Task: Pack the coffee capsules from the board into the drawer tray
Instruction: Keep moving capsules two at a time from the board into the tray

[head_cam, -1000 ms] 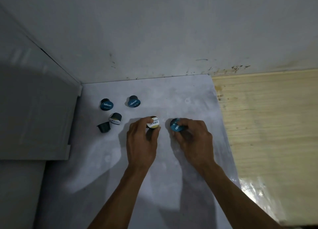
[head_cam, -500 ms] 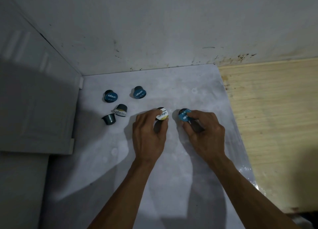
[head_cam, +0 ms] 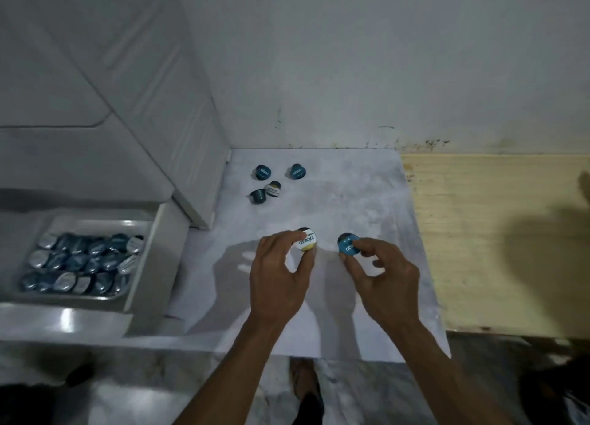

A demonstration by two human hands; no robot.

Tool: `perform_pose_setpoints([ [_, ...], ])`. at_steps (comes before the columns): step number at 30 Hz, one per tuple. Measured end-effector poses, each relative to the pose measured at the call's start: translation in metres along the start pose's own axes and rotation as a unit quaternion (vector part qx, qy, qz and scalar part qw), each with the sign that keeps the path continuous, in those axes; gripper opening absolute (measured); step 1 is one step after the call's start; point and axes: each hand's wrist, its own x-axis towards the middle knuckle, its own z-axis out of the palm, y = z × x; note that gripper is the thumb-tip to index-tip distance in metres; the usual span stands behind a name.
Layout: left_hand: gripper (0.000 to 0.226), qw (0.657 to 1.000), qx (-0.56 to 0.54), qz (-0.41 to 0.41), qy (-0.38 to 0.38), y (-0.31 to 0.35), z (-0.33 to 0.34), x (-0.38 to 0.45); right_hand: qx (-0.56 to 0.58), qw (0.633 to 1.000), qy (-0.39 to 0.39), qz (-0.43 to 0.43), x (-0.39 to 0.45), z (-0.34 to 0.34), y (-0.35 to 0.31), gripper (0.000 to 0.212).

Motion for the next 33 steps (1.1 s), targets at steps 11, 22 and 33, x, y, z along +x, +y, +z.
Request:
perform_pose_setpoints([
  [11,0.028,0.999,0.031,0.006,0.019,0.063,-0.183,-0.084,0.072,0.993,-0.091,-0.030,-0.080,-0.022,-0.157,0.030],
  [22,0.027,0.978,0.178,-0.032,0.102,-0.014,-0.352,-0.040,0.134,0.969,-0.185,-0.090,-0.069,0.103,-0.276,0.023],
  [33,0.026,0.977,0.169,-0.107,-0.081,-0.213,-0.436,0.074,0.032,0.978,-0.207,0.004,-0.055,0.277,-0.328,0.019],
])
